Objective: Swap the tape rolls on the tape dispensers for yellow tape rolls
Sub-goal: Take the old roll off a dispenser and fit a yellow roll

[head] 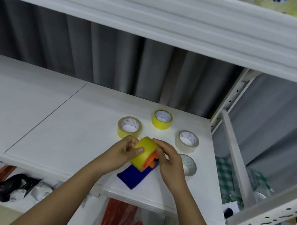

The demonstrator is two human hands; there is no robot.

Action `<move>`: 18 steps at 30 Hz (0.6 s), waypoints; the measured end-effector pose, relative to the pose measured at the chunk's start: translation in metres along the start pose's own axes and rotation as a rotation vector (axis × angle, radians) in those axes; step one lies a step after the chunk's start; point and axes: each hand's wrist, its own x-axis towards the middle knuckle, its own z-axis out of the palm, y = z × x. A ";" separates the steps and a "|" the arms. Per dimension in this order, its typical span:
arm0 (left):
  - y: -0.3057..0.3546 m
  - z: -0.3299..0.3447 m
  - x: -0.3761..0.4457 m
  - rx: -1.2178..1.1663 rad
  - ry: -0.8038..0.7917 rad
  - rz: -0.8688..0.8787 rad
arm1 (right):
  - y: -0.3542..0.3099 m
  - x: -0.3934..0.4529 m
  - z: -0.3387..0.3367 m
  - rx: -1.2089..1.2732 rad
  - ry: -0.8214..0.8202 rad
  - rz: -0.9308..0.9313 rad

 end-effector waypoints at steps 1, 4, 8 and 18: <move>-0.004 0.003 -0.001 -0.010 0.003 -0.012 | 0.004 -0.002 0.003 -0.011 0.033 -0.003; -0.011 0.008 0.001 -0.084 0.008 -0.040 | 0.015 -0.011 0.003 -0.019 -0.008 0.009; -0.008 0.010 0.005 -0.149 -0.012 -0.096 | 0.023 -0.016 0.003 -0.207 -0.186 0.011; -0.010 0.023 0.002 -0.063 -0.008 -0.104 | 0.034 -0.025 0.007 -0.234 -0.091 -0.014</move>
